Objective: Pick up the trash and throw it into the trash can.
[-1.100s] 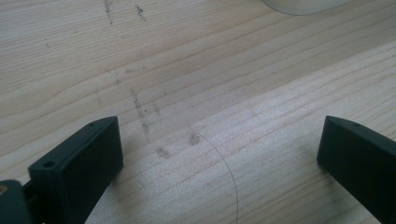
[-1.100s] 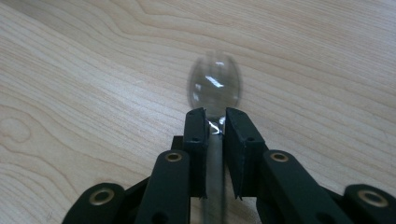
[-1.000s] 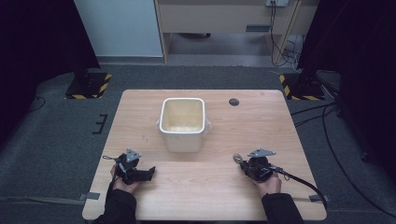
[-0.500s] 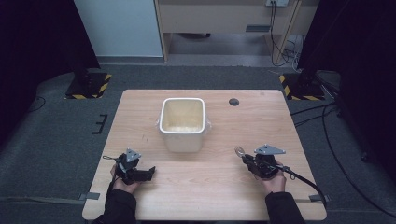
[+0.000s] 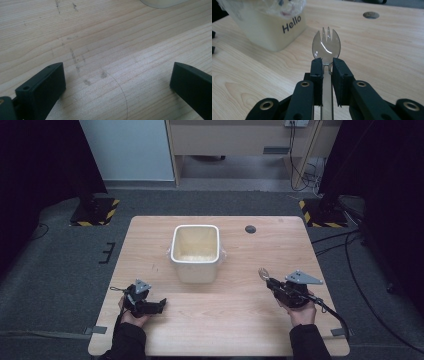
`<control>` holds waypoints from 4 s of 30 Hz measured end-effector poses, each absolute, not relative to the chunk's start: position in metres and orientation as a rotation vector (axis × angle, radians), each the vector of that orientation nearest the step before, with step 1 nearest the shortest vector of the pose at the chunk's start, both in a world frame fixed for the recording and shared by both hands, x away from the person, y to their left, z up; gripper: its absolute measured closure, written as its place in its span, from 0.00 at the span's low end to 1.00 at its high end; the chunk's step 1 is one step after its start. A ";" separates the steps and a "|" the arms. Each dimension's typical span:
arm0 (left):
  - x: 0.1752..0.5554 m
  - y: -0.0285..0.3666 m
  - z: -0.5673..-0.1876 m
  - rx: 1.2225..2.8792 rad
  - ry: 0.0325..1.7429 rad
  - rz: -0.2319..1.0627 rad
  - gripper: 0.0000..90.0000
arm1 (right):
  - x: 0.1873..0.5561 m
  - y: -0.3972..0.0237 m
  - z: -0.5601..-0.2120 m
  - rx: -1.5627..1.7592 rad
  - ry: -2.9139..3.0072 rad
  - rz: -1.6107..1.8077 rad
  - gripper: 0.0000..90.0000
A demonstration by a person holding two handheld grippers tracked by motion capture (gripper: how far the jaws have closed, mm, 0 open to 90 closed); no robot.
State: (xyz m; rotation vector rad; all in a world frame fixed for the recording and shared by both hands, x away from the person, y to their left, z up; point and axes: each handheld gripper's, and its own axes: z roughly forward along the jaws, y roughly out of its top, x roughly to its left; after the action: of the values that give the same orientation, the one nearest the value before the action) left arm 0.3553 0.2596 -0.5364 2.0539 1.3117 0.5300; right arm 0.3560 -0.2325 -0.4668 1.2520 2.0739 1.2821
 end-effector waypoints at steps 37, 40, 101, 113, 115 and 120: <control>0.356 0.259 -0.536 2.054 1.312 0.530 0.00 | 0.377 -0.210 -0.380 1.098 1.947 1.502 0.88; 0.355 0.259 -0.536 2.054 1.312 0.531 0.00 | 0.381 -0.204 -0.374 1.089 1.947 1.508 0.88; 0.356 0.259 -0.537 2.053 1.311 0.531 0.00 | 0.474 -0.069 -0.361 1.034 2.019 1.504 0.88; 0.356 0.259 -0.536 2.053 1.311 0.530 0.00 | 0.479 -0.047 -0.374 1.013 2.051 1.507 0.88; 0.356 0.259 -0.536 2.053 1.311 0.530 0.00 | 0.479 -0.044 -0.377 1.009 2.054 1.513 0.88; 0.356 0.259 -0.537 2.052 1.311 0.530 0.00 | 0.482 -0.039 -0.385 1.028 2.070 1.503 0.88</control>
State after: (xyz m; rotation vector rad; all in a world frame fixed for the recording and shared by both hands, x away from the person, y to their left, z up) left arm 0.3563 0.2587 -0.5366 2.0517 1.3107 0.5296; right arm 0.4817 -0.0392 -0.3849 1.0275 2.0702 1.5035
